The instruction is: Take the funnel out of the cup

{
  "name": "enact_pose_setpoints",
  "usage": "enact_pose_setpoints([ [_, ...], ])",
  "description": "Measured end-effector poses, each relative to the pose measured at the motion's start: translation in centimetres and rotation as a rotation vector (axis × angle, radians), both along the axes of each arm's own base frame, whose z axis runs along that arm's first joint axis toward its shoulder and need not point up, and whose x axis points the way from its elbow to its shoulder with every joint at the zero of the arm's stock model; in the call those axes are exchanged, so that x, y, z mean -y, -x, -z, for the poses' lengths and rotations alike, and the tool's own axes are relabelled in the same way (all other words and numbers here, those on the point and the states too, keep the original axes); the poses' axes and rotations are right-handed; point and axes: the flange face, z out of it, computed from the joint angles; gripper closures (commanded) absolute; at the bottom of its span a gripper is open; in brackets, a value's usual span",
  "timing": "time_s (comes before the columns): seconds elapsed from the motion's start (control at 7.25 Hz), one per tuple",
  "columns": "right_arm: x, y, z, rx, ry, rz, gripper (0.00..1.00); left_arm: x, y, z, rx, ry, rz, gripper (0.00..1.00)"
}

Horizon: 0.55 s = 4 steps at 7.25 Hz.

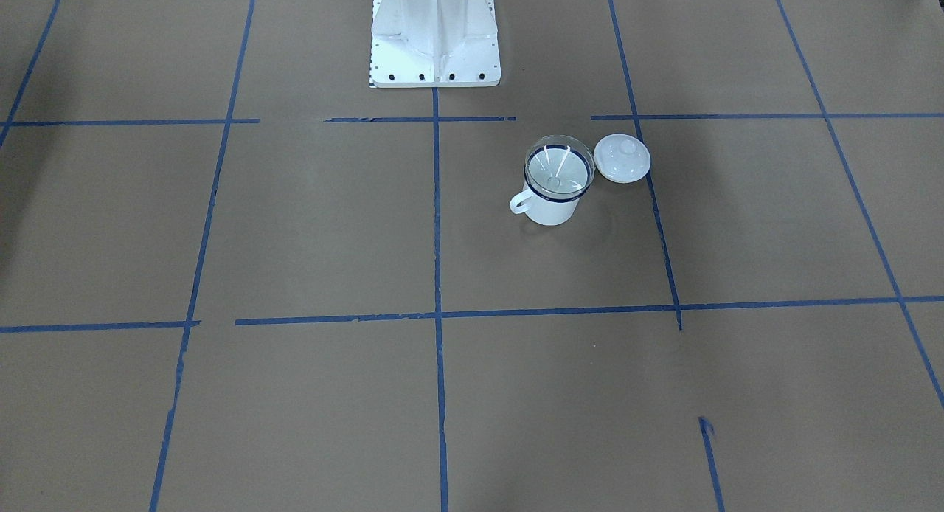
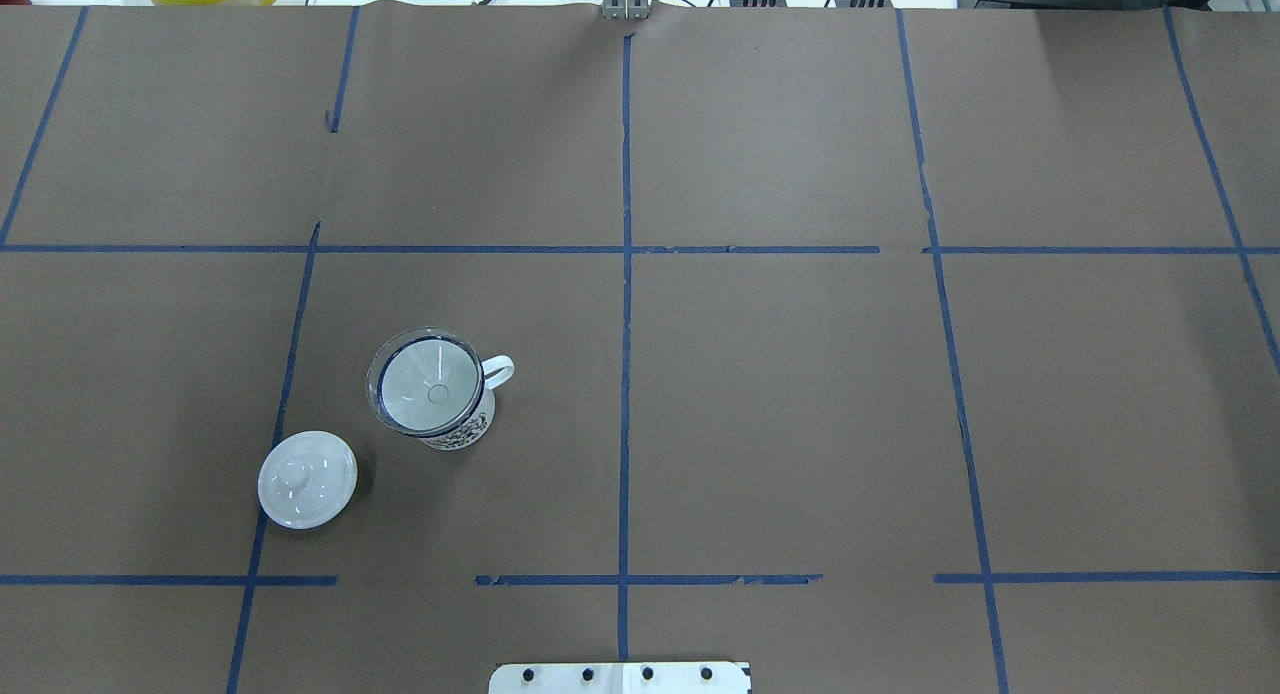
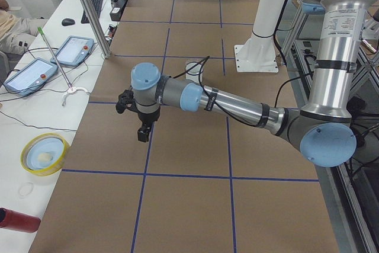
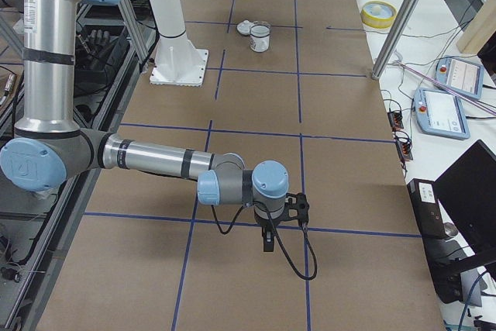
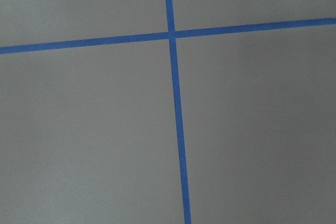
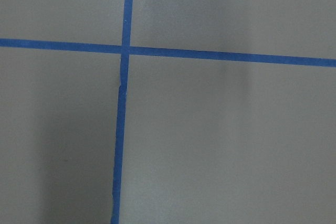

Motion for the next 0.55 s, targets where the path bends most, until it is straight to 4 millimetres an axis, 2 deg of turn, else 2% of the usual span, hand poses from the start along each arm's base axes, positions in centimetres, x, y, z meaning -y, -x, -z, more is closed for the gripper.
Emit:
enact_pose_setpoints([
  [0.28,0.0,0.0,0.0,0.000,0.000,0.000,0.00,0.3,-0.4,2.0,-0.022,-0.075,0.020,0.00],
  [0.41,0.0,0.0,0.0,0.000,0.000,0.000,0.00,0.3,-2.1,3.1,-0.038,-0.098,0.018,0.00],
  [0.55,0.0,0.0,0.0,0.000,0.001,0.000,0.00,0.1,-5.9,5.0,-0.066,-0.072,0.026,0.00],
])
